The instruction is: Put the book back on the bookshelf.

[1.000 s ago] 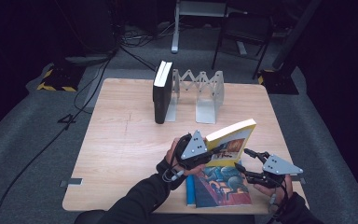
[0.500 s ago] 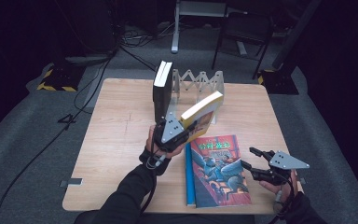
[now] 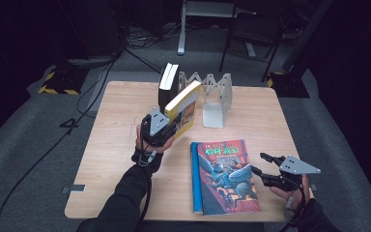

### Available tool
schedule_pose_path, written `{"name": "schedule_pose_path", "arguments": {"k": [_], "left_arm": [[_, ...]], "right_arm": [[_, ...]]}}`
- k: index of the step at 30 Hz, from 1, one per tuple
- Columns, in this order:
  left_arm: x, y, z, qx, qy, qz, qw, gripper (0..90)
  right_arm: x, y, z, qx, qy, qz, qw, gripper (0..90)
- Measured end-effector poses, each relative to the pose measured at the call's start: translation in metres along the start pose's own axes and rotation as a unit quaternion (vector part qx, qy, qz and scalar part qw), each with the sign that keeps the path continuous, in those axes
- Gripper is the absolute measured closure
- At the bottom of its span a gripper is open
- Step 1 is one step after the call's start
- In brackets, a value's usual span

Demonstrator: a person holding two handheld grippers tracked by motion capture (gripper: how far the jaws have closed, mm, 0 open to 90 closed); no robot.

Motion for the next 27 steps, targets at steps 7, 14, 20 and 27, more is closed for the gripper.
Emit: {"name": "schedule_pose_path", "arguments": {"k": [7,14,20,27], "left_arm": [[-0.008,-0.002,-0.009,-0.009,0.036,0.021,0.9991,75.1],[-0.013,-0.004,-0.022,-0.023,0.074,0.038,0.9963,75.1],[-0.017,-0.004,-0.032,-0.023,0.089,0.068,0.9935,75.0],[-0.017,-0.005,-0.042,-0.022,0.097,0.081,0.9917,75.1]], "right_arm": [[0.0,-0.002,-0.003,-0.008,0.0,0.0,1.0,37.8],[-0.001,-0.003,-0.006,-0.015,0.009,0.009,0.9998,37.8],[-0.002,-0.004,-0.007,-0.019,0.009,0.01,0.9997,38.1],[-0.004,-0.004,-0.009,-0.024,0.015,0.016,0.9995,38.8]]}}
Point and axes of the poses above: each handheld gripper's, and its own axes: z roughly backward along the jaws, y roughly out of its top, x roughly to its right, the point moved 2 cm from there along -z, roughly forward along the jaws, and after that the axes turned 13 degrees about -x, right-handed, at the moved point
